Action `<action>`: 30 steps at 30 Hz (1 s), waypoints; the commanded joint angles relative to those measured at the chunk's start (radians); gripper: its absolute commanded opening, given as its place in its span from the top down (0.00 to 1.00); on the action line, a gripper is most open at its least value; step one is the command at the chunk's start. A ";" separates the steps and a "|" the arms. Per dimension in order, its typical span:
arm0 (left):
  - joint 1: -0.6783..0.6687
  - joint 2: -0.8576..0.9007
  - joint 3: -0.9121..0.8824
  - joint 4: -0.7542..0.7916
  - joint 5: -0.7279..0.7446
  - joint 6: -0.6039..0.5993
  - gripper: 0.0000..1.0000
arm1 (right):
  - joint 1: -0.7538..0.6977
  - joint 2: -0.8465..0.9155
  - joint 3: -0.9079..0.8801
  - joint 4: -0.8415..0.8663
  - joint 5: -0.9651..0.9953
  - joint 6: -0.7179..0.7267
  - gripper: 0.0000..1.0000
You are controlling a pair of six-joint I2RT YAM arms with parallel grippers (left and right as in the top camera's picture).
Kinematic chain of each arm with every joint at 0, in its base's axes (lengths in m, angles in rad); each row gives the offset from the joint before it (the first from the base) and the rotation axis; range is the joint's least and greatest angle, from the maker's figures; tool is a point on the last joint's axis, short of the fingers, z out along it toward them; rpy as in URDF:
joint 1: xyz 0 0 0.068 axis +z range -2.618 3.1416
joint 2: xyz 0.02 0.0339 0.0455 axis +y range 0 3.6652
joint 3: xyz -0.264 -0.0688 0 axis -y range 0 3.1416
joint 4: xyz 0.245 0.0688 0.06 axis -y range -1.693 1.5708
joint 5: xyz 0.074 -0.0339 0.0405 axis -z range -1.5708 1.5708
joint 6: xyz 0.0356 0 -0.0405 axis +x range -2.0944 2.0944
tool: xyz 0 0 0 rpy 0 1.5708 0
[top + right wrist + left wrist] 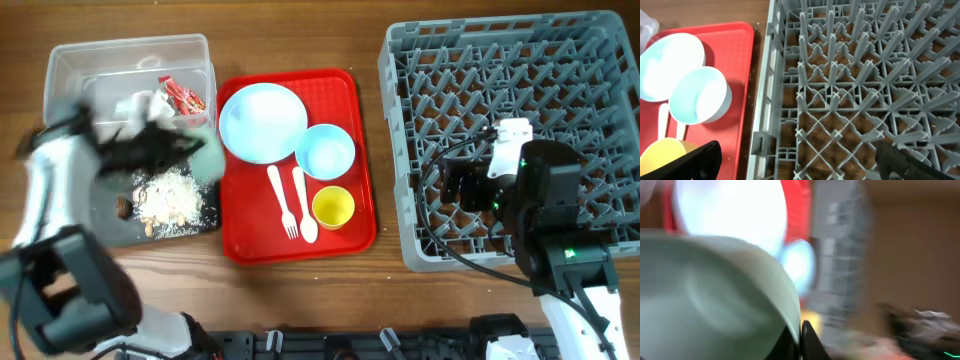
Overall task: Sort waste into correct bins and load items into the dishwasher rack
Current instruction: 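Set the emptied green bowl back onto the blue plate, then grasp the yellow cup with the left gripper and lift it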
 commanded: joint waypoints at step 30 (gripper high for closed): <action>-0.723 -0.049 0.111 0.011 -0.736 -0.358 0.40 | -0.003 0.001 0.025 0.003 -0.012 -0.017 0.00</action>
